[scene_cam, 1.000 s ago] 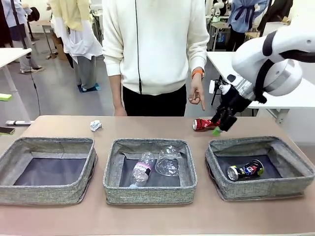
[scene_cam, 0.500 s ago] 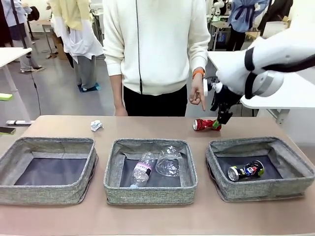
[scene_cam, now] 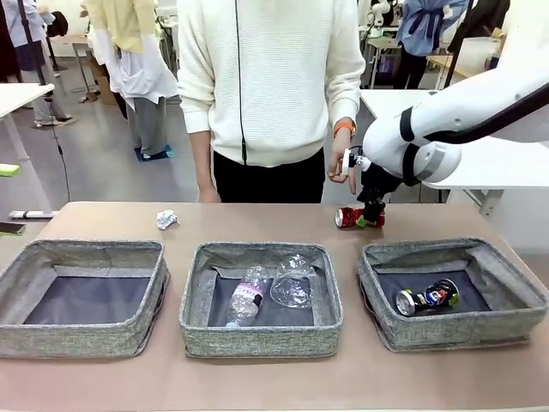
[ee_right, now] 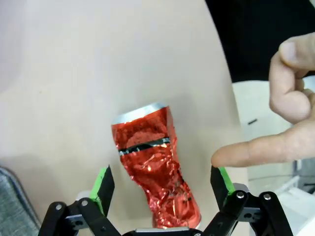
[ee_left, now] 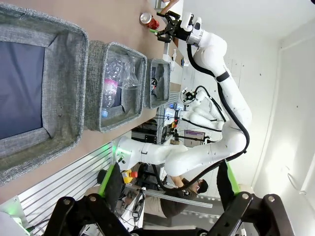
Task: Sort the waste into the appropriate baskets.
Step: Pick up the waste item pointed out by the person.
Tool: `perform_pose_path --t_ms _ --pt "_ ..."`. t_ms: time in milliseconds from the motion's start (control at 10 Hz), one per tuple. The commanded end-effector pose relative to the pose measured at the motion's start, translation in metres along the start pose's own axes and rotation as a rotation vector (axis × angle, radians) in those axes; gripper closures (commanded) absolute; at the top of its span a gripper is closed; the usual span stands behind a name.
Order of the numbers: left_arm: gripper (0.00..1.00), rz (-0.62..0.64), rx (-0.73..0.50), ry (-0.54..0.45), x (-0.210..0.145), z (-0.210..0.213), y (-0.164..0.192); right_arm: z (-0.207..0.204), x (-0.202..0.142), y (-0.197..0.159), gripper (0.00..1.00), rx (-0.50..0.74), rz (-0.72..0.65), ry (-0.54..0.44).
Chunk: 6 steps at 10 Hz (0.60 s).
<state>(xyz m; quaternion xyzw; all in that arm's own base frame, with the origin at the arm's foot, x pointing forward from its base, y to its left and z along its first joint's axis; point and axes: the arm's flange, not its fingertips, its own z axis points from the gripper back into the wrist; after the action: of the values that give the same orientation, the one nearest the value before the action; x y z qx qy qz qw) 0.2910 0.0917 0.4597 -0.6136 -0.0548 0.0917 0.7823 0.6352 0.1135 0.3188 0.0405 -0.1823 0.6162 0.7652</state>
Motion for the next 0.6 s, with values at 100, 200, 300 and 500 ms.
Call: perform_pose_path --t_ms 100,200,300,500 --pt "0.00 -0.020 -0.013 -0.007 0.0002 0.0009 -0.0016 -0.0116 -0.0030 -0.0117 0.00 0.049 -0.032 0.042" --pt "0.00 -0.020 -0.013 -0.007 0.0002 0.0009 -0.0016 -0.0116 -0.0046 -0.0124 0.00 0.035 -0.044 0.049" --pt "0.00 -0.020 -0.013 -0.007 0.0002 0.0009 -0.0016 -0.0117 -0.0047 -0.0122 0.00 0.042 -0.049 0.036" --pt "0.00 -0.020 -0.013 -0.007 0.0002 0.0009 -0.0016 -0.0138 -0.0054 -0.0119 0.00 0.033 -0.068 0.067"
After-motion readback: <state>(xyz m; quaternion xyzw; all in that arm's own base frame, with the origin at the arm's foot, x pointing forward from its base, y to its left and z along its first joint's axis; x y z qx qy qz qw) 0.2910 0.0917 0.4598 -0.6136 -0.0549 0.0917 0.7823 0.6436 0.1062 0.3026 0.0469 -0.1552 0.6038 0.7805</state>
